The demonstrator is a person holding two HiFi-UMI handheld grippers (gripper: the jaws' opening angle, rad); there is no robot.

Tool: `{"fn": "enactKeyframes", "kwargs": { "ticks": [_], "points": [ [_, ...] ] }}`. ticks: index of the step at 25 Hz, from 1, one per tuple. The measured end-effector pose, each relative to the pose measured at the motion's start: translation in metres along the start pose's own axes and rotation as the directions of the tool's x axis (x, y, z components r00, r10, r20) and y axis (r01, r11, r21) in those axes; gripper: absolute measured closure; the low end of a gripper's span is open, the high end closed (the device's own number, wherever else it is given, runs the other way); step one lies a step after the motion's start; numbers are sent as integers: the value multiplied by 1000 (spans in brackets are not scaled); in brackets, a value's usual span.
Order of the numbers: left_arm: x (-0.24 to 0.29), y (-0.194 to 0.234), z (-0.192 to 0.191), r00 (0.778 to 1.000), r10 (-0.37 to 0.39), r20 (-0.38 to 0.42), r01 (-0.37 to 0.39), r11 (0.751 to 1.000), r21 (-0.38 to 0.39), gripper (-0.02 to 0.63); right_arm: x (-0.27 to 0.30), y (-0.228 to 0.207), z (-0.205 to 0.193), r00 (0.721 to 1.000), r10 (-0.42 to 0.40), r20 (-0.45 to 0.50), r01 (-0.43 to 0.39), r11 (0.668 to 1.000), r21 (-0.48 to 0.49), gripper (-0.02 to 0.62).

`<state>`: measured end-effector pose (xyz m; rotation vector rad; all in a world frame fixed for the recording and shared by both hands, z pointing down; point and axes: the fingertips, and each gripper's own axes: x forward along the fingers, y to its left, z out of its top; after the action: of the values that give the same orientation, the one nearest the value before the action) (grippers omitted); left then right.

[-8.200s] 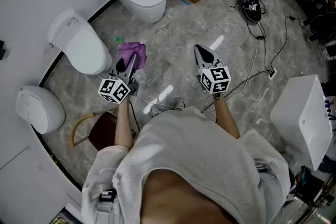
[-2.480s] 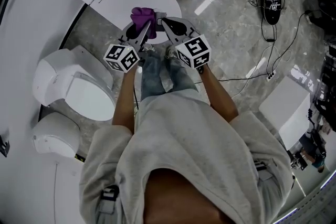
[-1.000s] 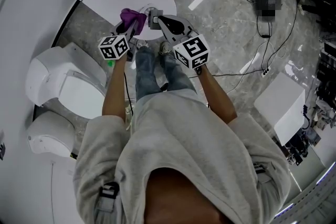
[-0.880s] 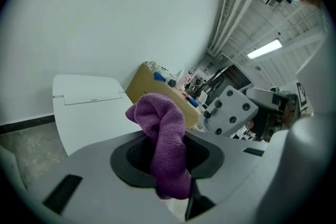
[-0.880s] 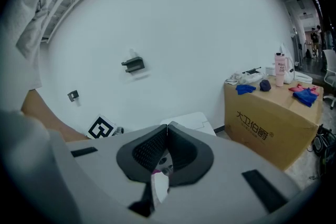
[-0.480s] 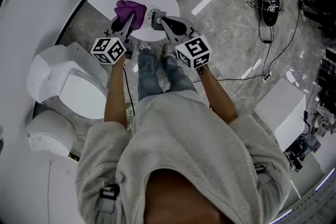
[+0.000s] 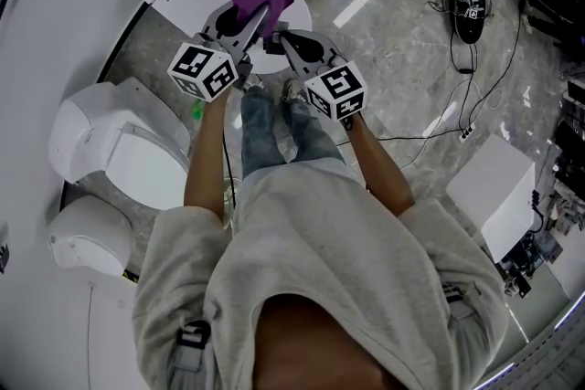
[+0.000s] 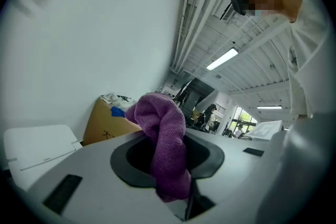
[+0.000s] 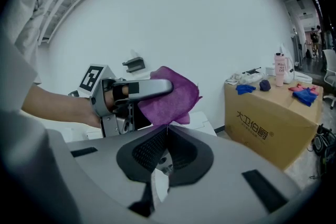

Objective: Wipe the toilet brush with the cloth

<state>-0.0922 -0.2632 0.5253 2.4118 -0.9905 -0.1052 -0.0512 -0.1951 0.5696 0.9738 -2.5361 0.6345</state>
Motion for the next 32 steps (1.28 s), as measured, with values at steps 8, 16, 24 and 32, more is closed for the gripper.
{"fn": "enactKeyframes", "kwargs": {
  "ticks": [8, 16, 24, 32],
  "points": [
    [8, 18, -41, 996, 29, -87, -34, 997, -67, 480, 2, 1, 0, 1000, 7, -3, -7, 1000, 3, 565],
    [-3, 52, -84, 984, 101, -144, -127, 974, -185, 482, 0, 1, 1, 1000, 12, 1, -12, 1000, 4, 565],
    [0, 70, -116, 966, 130, -224, -174, 966, -189, 482, 0, 0, 3, 1000, 4, 3, -4, 1000, 9, 565],
    [0, 80, -145, 962, 125, -242, -184, 953, -241, 482, -2, 0, 1, 1000, -4, 14, 3, 1000, 27, 565]
  ]
}}
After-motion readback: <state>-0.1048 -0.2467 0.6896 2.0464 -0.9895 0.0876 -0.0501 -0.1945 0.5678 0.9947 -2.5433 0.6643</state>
